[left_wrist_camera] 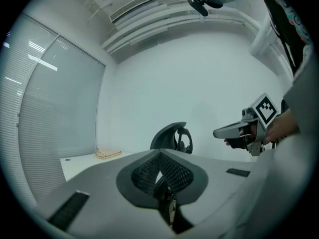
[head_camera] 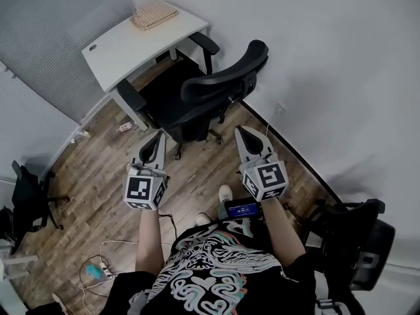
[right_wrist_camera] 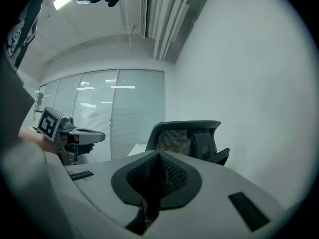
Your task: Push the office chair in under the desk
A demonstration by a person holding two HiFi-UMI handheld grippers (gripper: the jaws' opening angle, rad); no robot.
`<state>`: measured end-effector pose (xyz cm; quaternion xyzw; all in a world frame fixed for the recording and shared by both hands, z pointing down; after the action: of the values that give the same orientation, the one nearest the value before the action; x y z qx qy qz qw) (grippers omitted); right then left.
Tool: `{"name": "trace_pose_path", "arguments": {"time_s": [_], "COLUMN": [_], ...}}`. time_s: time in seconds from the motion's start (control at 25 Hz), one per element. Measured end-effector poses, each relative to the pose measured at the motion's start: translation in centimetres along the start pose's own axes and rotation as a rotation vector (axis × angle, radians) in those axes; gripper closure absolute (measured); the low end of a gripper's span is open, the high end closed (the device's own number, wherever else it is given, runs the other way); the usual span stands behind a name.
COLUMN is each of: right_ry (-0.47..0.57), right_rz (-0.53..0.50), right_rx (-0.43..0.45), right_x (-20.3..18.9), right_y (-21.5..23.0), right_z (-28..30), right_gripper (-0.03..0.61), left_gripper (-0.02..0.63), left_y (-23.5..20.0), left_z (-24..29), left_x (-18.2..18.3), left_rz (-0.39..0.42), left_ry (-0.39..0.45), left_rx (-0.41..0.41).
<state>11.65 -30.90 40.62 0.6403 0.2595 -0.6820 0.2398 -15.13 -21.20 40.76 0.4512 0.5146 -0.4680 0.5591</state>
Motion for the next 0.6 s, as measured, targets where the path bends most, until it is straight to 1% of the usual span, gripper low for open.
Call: {"name": "trace_pose_path", "arguments": {"time_s": [0.24, 0.4, 0.6], "right_ry": [-0.009, -0.008, -0.018], "right_rz": [0.011, 0.037, 0.043], "right_rx": [-0.001, -0.016, 0.001], "right_x": [-0.6, -0.5, -1.2], "right_y": [1.0, 1.5, 2.3], "right_z": [0.8, 1.3, 1.8], "right_gripper": [0.565, 0.565, 0.565], "left_gripper": [0.598, 0.598, 0.598], "left_y": [-0.3, -0.7, -0.5], "left_z": [1.1, 1.7, 2.8], "left_x": [-0.3, 0.0, -0.2], "left_rz": [0.003, 0.014, 0.023], "left_ry": [-0.004, -0.015, -0.015], "left_rx": [0.003, 0.028, 0.036]}}
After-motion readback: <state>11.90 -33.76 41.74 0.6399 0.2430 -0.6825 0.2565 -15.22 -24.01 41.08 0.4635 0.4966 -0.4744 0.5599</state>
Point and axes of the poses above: the fingertips, and each gripper's own axes: z forward along the fingers, y to its right, x out of its top, the point moved 9 cm from there along -z, backward along the fingers, and after that the axes turned 3 degrees about -z, right-handed, at the moved point
